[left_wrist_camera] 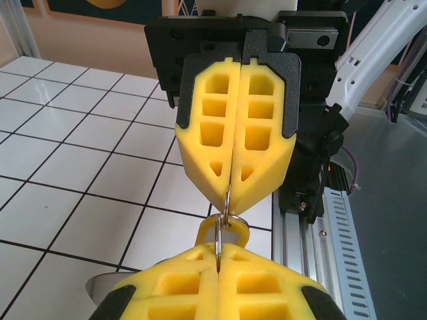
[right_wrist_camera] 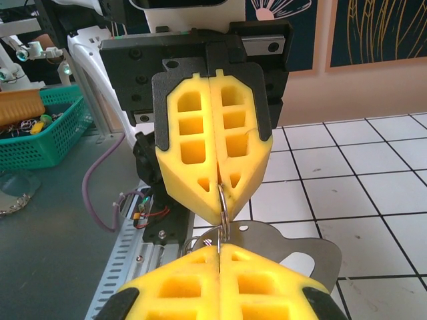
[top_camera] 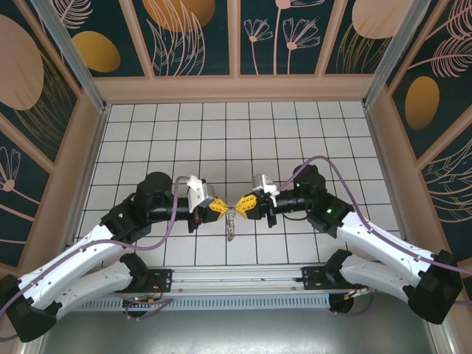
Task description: Put the keys on the keyring
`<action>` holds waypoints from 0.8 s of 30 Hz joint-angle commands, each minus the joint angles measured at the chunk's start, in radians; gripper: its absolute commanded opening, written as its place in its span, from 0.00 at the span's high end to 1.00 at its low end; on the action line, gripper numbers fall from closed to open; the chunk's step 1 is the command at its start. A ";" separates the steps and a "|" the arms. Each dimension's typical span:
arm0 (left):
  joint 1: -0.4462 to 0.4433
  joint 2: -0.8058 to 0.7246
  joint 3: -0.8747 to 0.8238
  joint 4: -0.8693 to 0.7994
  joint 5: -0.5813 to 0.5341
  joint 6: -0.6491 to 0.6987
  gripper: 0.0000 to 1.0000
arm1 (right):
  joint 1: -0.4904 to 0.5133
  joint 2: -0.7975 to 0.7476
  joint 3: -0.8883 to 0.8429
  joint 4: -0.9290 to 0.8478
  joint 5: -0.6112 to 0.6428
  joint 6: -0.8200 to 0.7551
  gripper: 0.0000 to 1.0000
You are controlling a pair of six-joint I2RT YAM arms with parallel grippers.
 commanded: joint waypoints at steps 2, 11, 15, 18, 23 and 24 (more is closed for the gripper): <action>-0.004 -0.004 0.031 0.007 0.011 0.019 1.00 | 0.002 -0.007 -0.005 0.047 0.006 0.015 1.00; -0.004 -0.009 0.031 0.003 0.004 0.020 1.00 | -0.016 0.000 -0.005 0.065 -0.007 0.028 1.00; -0.004 -0.007 0.030 0.003 0.005 0.020 1.00 | -0.012 0.002 -0.003 0.074 -0.019 0.028 1.00; -0.004 -0.005 0.031 0.005 0.005 0.020 1.00 | -0.007 0.007 -0.001 0.070 -0.030 0.026 1.00; -0.004 -0.004 0.031 0.002 0.005 0.020 1.00 | -0.004 0.012 0.000 0.062 -0.034 0.020 1.00; -0.004 -0.004 0.031 0.004 0.006 0.020 1.00 | -0.004 0.011 0.000 0.062 -0.035 0.018 1.00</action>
